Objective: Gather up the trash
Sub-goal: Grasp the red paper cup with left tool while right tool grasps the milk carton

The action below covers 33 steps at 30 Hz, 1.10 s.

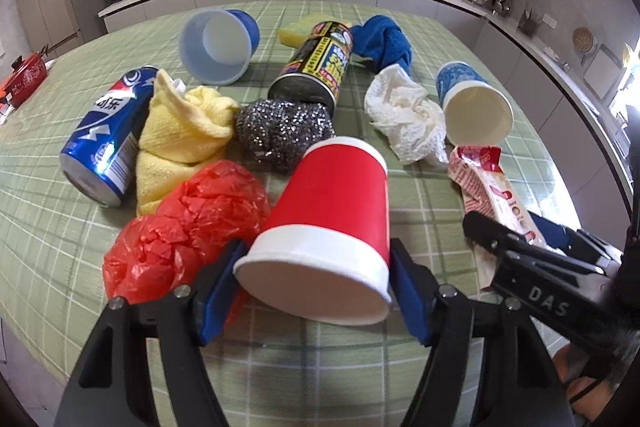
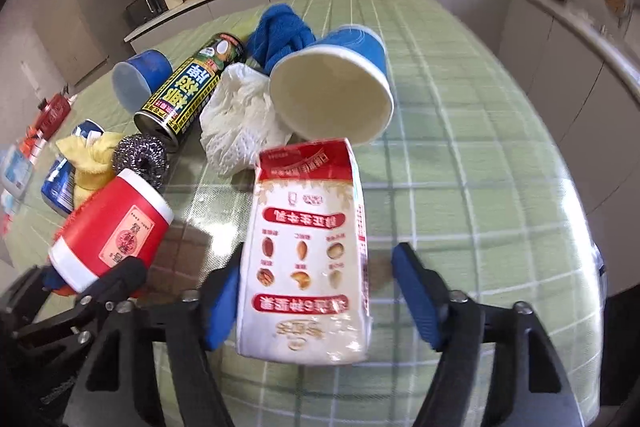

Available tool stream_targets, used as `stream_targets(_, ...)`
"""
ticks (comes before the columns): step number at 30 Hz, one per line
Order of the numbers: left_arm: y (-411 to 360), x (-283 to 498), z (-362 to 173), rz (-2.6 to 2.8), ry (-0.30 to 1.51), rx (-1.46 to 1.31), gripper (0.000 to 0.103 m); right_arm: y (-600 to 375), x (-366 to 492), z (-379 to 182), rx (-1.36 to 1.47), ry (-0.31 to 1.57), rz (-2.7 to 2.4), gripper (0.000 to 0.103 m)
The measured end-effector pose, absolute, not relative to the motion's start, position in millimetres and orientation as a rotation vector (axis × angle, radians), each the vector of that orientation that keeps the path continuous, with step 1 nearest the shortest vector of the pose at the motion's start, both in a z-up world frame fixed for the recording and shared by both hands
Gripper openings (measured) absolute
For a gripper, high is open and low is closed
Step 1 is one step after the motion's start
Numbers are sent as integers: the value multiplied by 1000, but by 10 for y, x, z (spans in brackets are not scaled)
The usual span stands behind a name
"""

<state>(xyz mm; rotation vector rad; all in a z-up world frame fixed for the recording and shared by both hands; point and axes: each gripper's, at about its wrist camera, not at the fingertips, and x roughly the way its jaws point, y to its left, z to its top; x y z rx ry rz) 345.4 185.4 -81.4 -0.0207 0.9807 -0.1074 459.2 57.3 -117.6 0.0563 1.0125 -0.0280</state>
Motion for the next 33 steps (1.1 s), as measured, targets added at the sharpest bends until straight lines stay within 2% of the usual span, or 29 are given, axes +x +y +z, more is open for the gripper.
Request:
stream_targets(5,1828,3494,-816,-116,975,-19,71,564,4526,-1126,52,985,-11,54)
stream_targets(14,1697,3417,-765,-176,950,-36,60,341,4196,-926,103,935,-39,53)
stream_targets(26,1425,3269,-727,-280,940,19,57,113,3757,-810,142,911,-143,53)
stream_targets(28,1408,3248,-796,-277,963,25,58,81,3705,-878,149,937,-155,53)
stream_targets(30,1407,3250,-825,-264,968,36,68,58,3660,-940,154,952,-170,53)
stream_targets(33,1417,3282,-871,-254,996,30,74,47,3647,-1014,173,976,-173,53)
